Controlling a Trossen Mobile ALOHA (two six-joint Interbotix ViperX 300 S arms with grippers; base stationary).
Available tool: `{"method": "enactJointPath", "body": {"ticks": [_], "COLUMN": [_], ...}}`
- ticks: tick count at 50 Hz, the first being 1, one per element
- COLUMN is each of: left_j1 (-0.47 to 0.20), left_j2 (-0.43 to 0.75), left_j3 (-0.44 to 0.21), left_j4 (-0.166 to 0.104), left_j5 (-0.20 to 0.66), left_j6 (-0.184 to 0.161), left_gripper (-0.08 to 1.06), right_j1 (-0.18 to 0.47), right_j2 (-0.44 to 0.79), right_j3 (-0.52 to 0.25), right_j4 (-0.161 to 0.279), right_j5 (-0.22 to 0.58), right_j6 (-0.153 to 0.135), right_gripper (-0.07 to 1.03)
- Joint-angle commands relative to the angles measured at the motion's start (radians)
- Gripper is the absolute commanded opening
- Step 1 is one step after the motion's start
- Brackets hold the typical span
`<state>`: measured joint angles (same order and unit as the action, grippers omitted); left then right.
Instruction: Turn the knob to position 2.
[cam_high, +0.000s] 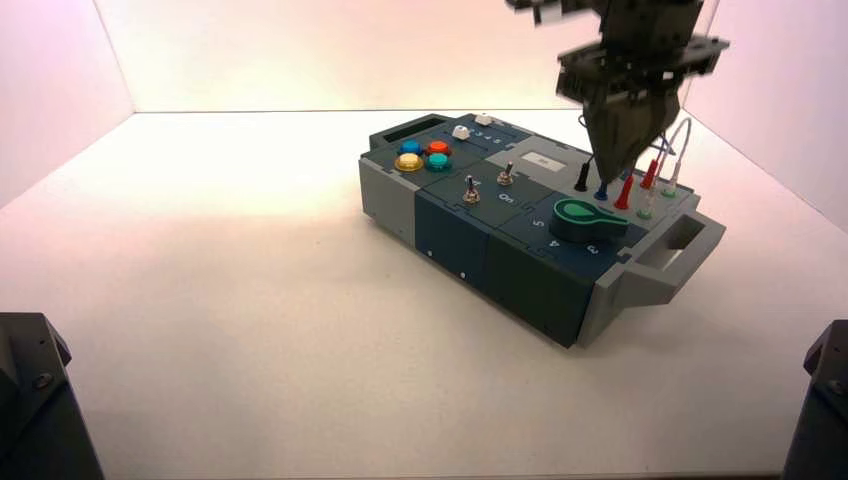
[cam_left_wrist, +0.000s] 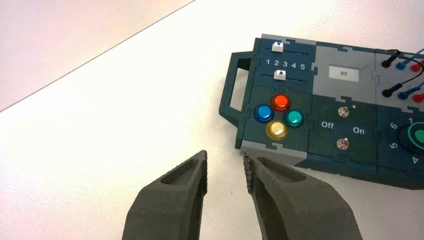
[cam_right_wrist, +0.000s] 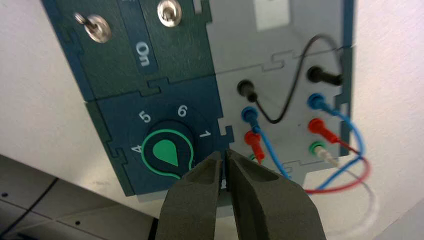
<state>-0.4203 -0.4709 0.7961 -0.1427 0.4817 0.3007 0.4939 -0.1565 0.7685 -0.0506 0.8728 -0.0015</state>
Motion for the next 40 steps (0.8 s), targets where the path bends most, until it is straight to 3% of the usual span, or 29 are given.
{"method": "enactJointPath", "body": {"ticks": [1,18,22,23,24,27,40], "left_j1": [0.000,-0.003,-0.015,-0.015,-0.021,-0.029,-0.040], "left_j2": [-0.014,-0.014,-0.014,-0.014,-0.014,-0.015,-0.009], "left_j3": [-0.011,-0.015,-0.017,-0.017,-0.018,-0.018,-0.018], "left_j4": [-0.002,-0.005,-0.006,-0.006,-0.008,-0.006,-0.006], "left_j5": [-0.005,-0.005,-0.005,-0.005,-0.005,-0.005,-0.005], "left_j6": [0.006,0.006,0.005,0.005,0.005,0.005,0.005], "left_gripper": [0.41,0.41,0.41,0.41,0.41,0.41,0.41], "right_j1": [-0.002,0.000,-0.002,-0.002,-0.002,-0.002,-0.003], "right_j2": [-0.081,-0.416,-0.545,-0.545,-0.598,-0.660,-0.785], "right_j3": [-0.034,-0.041,-0.037,-0.037,-0.029,-0.023,-0.020], "right_j4": [0.000,0.005,0.015,0.015,0.020,0.026,0.031], "right_j5": [-0.003,0.000,0.003,0.003,0.009,0.021,0.091], "right_j6": [0.005,0.005,0.012,0.012,0.015,0.025,0.052], "right_gripper": [0.03,0.08,0.28,0.28,0.39,0.51,0.55]}}
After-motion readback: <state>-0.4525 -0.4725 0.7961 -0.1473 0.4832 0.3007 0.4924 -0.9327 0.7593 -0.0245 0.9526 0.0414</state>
